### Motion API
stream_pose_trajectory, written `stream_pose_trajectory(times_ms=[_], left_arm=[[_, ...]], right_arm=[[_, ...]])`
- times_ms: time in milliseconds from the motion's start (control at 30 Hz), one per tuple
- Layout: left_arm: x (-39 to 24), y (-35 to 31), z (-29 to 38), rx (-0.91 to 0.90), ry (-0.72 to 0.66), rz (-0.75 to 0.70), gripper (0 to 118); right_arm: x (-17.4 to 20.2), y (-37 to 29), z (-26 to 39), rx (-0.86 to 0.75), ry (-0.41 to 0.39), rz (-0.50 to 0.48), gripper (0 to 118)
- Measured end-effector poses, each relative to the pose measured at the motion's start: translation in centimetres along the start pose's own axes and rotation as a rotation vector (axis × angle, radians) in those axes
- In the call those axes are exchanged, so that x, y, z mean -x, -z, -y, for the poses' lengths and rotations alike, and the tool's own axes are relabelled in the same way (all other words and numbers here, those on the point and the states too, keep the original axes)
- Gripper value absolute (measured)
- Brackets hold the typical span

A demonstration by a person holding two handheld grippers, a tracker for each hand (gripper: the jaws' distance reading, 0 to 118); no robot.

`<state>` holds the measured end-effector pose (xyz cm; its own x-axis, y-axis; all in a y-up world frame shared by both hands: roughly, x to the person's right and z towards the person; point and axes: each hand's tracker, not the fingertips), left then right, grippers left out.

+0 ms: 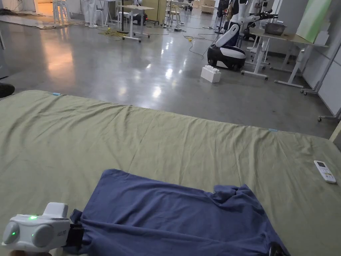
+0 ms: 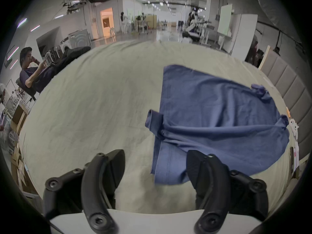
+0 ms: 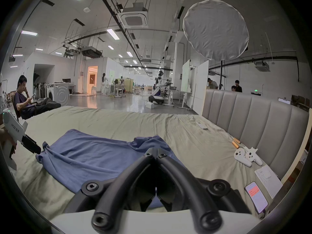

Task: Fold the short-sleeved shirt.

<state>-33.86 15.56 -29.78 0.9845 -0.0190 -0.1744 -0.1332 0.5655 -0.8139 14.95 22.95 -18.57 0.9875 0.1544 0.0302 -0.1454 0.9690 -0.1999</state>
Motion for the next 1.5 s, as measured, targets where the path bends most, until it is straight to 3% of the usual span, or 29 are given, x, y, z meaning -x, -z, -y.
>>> stream_pose_trajectory(times_ms=[167,300,433,467,500,533,800,867,967,1033,1100,1167,1367,1467,1500], left_arm=[[-0.8,2.6,0.8,0.168,0.067,-0.028,78],[-1.0,2.0,1.3,0.113,0.071,-0.022,74],[-1.1,2.3,1.6,0.105,0.06,-0.001,50],[-0.8,2.0,1.7,0.101,0.061,0.001,39],[-0.8,1.8,1.8,0.093,0.055,0.011,16],[-0.6,1.6,1.8,0.083,0.048,0.015,8],[1.5,-0.8,2.9,-0.02,-0.056,0.084,4],[1.7,-1.4,3.1,-0.037,-0.058,0.1,4],[1.8,-1.8,3.6,-0.052,-0.059,0.104,4],[1.7,-2.1,3.8,-0.066,-0.074,0.115,4],[1.7,-2.2,3.8,-0.069,-0.076,0.111,4],[1.5,-2.1,3.8,-0.077,-0.069,0.106,3],[0.5,-2.8,3.8,-0.08,-0.05,0.084,3],[0.5,-2.6,3.7,-0.078,-0.049,0.082,3],[0.5,-2.8,3.6,-0.08,-0.053,0.08,3]], right_arm=[[-0.4,0.5,1.2,0.052,-0.007,0.006,0],[-0.6,0.9,1.8,0.077,-0.01,0.007,0],[-0.7,1.2,2.3,0.1,-0.004,0.0,0],[-0.7,1.3,2.3,0.106,-0.001,0.0,0],[-0.9,1.4,2.5,0.113,0.004,0.001,0],[-1.1,1.5,2.7,0.122,0.013,0.0,0],[-4.2,3.1,3.7,0.231,0.02,0.018,1],[-5.2,4.3,4.0,0.331,0.007,0.003,1],[-7.1,6.9,4.9,0.468,0.062,-0.013,3],[-8.0,8.7,5.5,0.516,0.073,-0.004,25],[-8.7,10.5,6.0,0.592,0.073,-0.019,60],[-9.0,12.2,6.7,0.63,0.081,-0.047,75],[-8.7,16.5,9.0,0.769,0.062,-0.072,74],[-8.2,16.7,9.2,0.776,0.05,-0.114,57],[-8.1,16.5,8.9,0.769,0.032,-0.131,35]])
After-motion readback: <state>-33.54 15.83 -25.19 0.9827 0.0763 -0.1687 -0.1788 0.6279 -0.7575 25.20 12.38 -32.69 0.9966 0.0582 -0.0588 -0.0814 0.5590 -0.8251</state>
